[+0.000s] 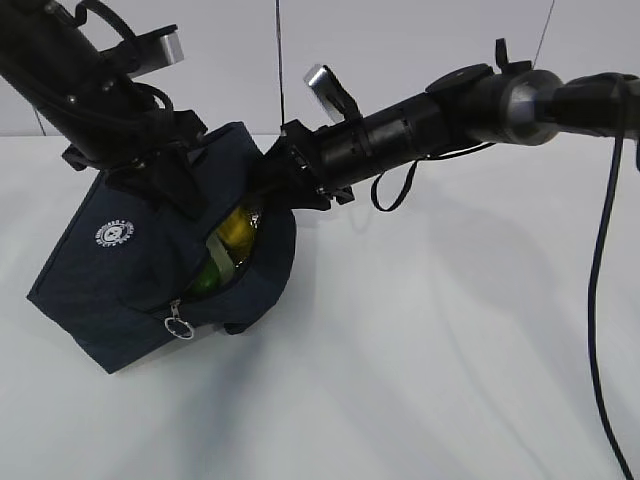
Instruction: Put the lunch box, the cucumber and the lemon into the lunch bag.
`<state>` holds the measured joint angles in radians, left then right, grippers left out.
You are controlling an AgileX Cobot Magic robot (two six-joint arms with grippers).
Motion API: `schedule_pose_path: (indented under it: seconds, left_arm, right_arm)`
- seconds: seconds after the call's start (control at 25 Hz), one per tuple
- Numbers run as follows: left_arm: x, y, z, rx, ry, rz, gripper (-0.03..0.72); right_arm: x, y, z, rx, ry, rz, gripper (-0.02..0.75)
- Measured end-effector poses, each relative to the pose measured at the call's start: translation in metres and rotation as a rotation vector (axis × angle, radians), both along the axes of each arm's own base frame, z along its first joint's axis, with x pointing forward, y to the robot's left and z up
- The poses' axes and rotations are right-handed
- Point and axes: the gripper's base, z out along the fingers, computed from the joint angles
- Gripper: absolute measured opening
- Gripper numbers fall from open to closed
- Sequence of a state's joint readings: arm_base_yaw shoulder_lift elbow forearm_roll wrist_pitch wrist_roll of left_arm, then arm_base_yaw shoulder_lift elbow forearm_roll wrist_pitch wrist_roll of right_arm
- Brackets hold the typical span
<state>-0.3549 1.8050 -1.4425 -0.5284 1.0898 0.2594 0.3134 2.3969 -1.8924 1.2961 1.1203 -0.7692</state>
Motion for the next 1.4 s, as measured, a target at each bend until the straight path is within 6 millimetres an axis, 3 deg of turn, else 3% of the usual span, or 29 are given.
schedule_pose_path:
  seconds: [0.28,0.6,1.0,1.12,1.32,1.4]
  left_arm:
    - [0.0,0.0,0.0,0.001,0.003,-0.002,0.018]
    - [0.0,0.0,0.0,0.0,0.004,-0.002,0.018]
    - [-0.001,0.0,0.0,-0.001,0.007,-0.003,0.018]
    - [-0.001,0.0,0.0,-0.001,0.007,-0.003,0.018]
    - [-0.001,0.0,0.0,-0.001,0.007,-0.003,0.018]
    - [-0.001,0.0,0.0,-0.001,0.007,-0.003,0.018]
  right_arm:
    - [0.001,-0.028,-0.011,-0.139,0.098,0.013,0.44]
    - [-0.003,-0.035,-0.022,-0.281,0.141,0.033,0.44]
    - [-0.017,-0.001,-0.035,-0.296,0.132,0.068,0.403]
    - [-0.018,0.005,-0.035,-0.295,0.118,0.056,0.328]
    - [-0.016,0.005,-0.036,-0.295,0.112,0.043,0.075]
    - [-0.016,0.006,-0.037,-0.282,0.119,0.038,0.031]
